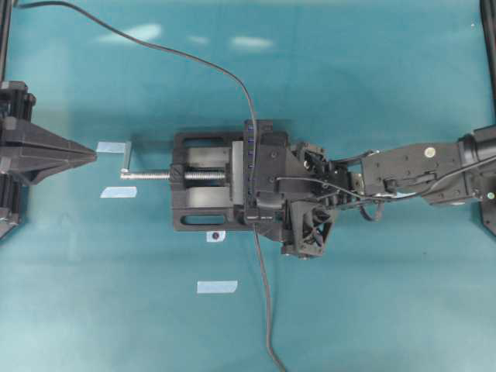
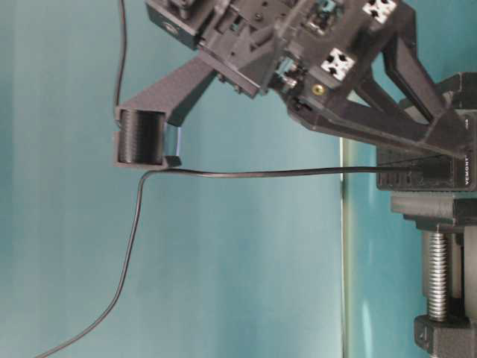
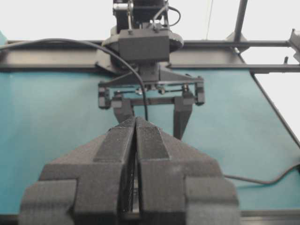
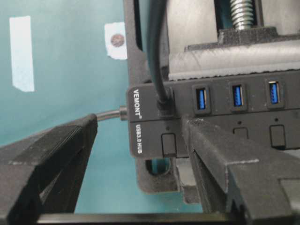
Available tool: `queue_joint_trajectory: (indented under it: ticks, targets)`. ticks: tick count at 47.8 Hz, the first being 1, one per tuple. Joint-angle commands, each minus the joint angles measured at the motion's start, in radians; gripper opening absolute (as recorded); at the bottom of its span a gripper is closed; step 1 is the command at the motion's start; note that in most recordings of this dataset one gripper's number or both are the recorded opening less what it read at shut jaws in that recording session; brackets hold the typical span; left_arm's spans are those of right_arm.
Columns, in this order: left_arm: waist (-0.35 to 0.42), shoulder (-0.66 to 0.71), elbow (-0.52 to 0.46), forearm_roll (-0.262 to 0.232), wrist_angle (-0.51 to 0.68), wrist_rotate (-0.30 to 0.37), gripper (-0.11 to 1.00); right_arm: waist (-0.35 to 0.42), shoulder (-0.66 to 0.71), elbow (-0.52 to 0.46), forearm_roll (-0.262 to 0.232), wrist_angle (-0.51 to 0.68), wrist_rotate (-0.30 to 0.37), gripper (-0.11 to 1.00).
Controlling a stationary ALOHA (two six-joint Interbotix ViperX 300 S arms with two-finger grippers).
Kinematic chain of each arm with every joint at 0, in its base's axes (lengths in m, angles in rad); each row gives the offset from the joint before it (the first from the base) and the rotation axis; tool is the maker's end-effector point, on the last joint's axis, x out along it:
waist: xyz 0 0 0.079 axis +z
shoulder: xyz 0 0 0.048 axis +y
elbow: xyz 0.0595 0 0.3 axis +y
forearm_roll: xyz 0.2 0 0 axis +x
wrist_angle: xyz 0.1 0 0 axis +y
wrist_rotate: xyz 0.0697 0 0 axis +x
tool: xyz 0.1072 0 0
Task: Insert the USB into the front port of the fixed hub.
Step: 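Press the plug further into the front port with the right gripper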
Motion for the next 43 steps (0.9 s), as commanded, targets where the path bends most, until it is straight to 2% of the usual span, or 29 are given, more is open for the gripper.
queue_joint_trajectory:
  ticks: [1,19,31,37,43]
  targets:
    - [0.000,0.003,-0.012,0.002,-0.009,-0.003,0.00,-0.008,-0.038,-0.014,-0.002,-0.005,0.011,0.74]
    - [0.000,0.003,-0.014,0.002,-0.009,-0.003,0.00,-0.028,-0.063,-0.025,-0.014,-0.012,0.006,0.74]
    - [0.000,0.003,-0.018,0.002,-0.009,-0.003,0.00,-0.037,-0.063,-0.025,-0.014,-0.067,0.006,0.71]
    - [0.000,0.003,-0.017,0.002,-0.009,-0.003,0.00,-0.043,-0.063,-0.020,-0.014,-0.087,0.006,0.67]
    - [0.000,0.003,-0.015,0.002,-0.009,-0.003,0.00,-0.044,-0.063,-0.018,-0.014,-0.087,0.009,0.56]
